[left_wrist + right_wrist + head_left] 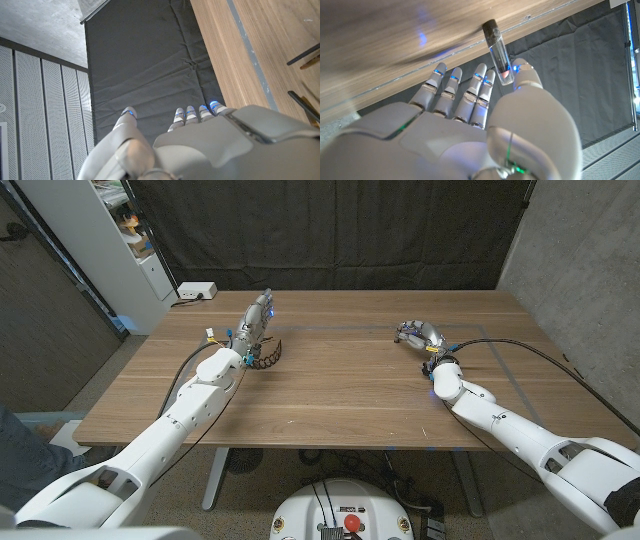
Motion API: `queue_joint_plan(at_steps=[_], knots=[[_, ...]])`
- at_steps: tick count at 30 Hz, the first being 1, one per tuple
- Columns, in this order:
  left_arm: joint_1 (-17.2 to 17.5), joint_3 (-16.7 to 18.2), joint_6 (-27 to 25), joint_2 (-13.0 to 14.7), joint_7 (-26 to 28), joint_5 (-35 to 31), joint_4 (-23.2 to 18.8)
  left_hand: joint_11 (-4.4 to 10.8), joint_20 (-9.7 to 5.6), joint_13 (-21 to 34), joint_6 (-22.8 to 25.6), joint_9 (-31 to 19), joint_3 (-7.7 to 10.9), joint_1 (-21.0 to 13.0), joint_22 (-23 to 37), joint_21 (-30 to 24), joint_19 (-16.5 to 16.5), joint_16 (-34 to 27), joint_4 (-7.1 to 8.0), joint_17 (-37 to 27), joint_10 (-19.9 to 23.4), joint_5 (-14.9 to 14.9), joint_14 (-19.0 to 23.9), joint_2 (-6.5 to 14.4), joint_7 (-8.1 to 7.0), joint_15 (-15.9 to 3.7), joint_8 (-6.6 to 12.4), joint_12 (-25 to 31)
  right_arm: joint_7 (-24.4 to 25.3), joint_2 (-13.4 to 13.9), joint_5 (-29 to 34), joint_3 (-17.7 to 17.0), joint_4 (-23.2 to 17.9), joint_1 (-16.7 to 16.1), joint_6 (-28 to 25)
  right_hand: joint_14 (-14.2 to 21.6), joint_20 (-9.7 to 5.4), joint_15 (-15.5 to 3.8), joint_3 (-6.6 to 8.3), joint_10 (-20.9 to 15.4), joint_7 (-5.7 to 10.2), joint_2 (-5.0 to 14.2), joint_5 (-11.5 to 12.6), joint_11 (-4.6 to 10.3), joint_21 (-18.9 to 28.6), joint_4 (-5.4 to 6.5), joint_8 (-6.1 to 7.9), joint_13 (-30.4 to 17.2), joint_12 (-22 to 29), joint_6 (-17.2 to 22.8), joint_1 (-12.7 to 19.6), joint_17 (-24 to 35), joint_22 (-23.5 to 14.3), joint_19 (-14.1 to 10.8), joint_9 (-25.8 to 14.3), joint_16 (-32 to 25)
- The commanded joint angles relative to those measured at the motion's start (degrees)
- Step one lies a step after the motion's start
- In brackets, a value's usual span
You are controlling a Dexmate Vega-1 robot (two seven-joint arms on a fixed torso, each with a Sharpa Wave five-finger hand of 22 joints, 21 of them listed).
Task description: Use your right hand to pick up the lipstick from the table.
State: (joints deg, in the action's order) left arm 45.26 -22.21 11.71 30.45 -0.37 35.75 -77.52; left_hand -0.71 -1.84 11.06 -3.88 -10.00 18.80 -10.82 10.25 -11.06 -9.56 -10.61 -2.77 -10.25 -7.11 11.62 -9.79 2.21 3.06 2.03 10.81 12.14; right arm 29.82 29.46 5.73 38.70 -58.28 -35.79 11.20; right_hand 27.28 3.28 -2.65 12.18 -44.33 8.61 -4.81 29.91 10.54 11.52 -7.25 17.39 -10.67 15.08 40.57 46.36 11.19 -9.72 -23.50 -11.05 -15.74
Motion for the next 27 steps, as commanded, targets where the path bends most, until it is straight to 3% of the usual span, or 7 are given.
queue_joint_plan(at_steps=[1, 8, 27], knots=[[-0.2, 0.0, -0.1, 0.1, -0.6, 0.3, 0.5, 0.05, -0.05, 0.1, 0.1, -0.3, -0.01, -0.1, 0.1, -0.3, -6.3, -0.2, -0.24, -0.1, 0.1, 0.0, -2.0, 0.7, 0.13, 0.30, 0.04, 0.0, 1.3, -0.7, 0.2, 0.1, 0.5, -0.1, -0.8, 1.0, 0.08, -3.92, -0.07, -1.3, -0.06, 0.28, 0.2, 0.11, -0.1, 0.36, 0.35, -0.2, 0.4, 1.4, 0.5, 0.2, -0.3, -0.3, -0.1, -0.2], [-0.6, -0.1, 0.0, -0.1, -0.8, 0.3, 1.1, 0.11, 0.02, 0.1, 0.1, -0.3, -0.02, -0.1, 0.1, -0.3, -6.4, -0.2, -0.27, -0.1, 0.1, 0.0, -2.0, 0.7, 0.13, 0.27, 0.03, 0.0, 2.5, -1.5, 0.5, 0.4, 2.1, 0.7, -0.3, 3.0, -0.07, -4.27, 0.08, -3.6, 0.63, 0.70, 0.1, 1.31, 0.0, 0.36, 0.70, -0.2, 0.7, 3.9, 1.0, 0.2, -0.3, -0.7, -0.1, -0.4], [-1.5, -0.4, 0.1, -0.8, -1.0, 0.2, 2.9, 0.17, 0.11, 0.1, 0.2, -0.3, -0.06, -0.1, 0.1, -0.3, -6.4, -0.2, -0.37, -0.1, 0.1, 0.0, -2.0, 0.8, 0.17, 0.27, 0.05, 0.0, 5.2, -3.1, 0.9, 1.3, 4.4, 2.0, -1.8, 7.1, 0.13, -4.28, 0.20, -9.3, 2.85, 1.52, -0.3, 1.64, 0.2, 0.68, 1.56, -0.4, 1.6, 9.7, 1.5, 0.4, -0.4, -1.8, -0.1, -0.6]])
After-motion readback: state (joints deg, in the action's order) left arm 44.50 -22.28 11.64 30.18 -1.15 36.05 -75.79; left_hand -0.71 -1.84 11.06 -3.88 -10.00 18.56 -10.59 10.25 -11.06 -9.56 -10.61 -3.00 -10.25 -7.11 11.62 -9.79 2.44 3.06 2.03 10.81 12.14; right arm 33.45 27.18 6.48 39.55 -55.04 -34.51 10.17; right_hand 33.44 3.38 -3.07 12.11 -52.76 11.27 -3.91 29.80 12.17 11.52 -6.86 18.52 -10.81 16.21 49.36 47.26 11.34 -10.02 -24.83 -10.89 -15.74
